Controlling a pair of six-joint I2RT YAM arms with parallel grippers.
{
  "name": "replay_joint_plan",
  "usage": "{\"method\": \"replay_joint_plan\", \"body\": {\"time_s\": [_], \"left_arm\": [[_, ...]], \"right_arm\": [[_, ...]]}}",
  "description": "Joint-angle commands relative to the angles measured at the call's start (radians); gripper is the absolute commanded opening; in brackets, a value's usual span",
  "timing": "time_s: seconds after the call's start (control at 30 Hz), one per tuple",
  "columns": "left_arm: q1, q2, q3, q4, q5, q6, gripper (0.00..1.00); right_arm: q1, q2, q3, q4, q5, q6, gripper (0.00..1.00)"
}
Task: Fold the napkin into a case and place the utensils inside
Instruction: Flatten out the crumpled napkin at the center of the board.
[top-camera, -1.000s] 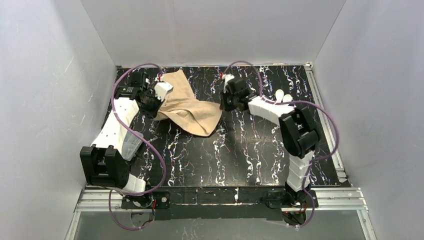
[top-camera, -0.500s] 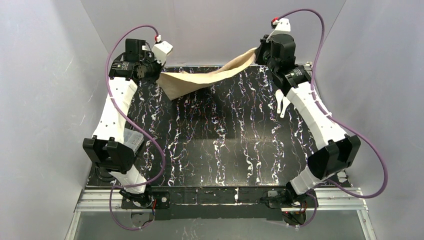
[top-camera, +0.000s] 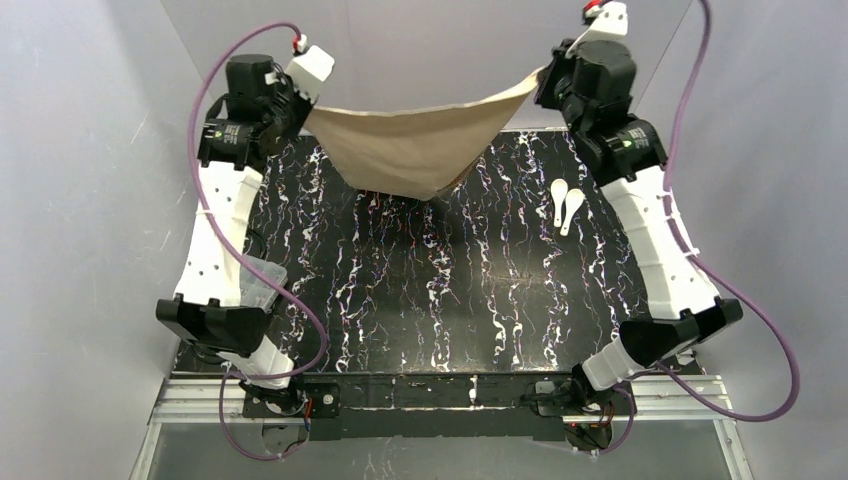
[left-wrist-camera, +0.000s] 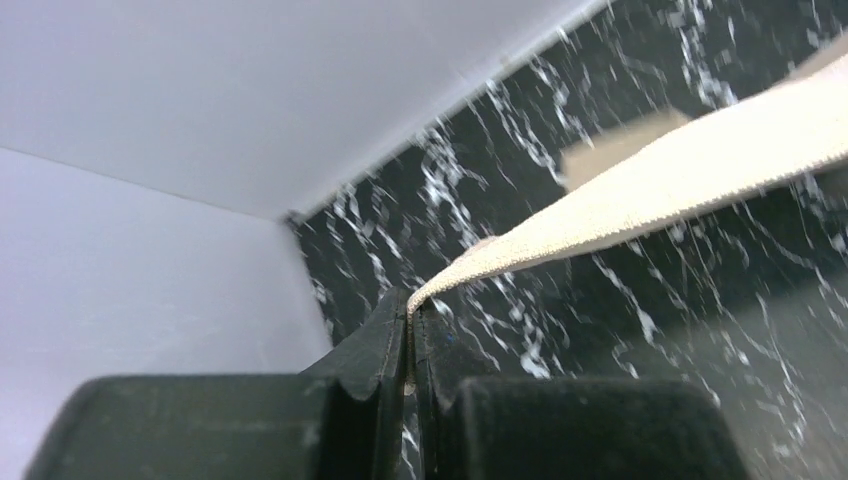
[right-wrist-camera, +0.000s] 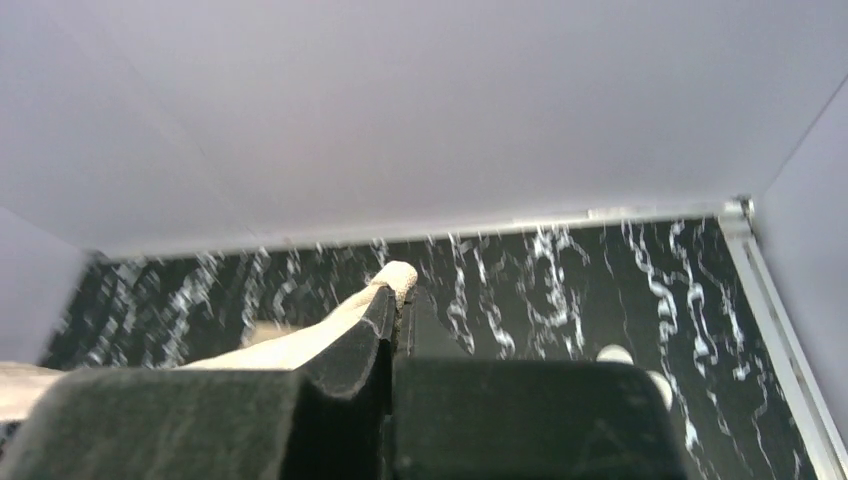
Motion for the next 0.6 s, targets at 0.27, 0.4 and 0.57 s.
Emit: {"method": "replay_joint_plan", "body": {"time_s": [0.27,0.4,0.57], "left_arm": [[-0.003,-0.063,0.011,0.036,0.009,0.0,0.0],[-0.003,0.008,0.011,0.056,-0.009,0.011,0.0],[-0.019,0.17,0.185,0.103,-0.061,0.015,0.0]], "right_arm": [[-0.002,-0.069,-0.076,0.128,0.018,-0.027,0.01],[-0.003,0.014,-0.011,0.138,0.011,-0.045,0.01],[-0.031,0.166,0.15,0.16,-0.012,-0.082,0.01]]}}
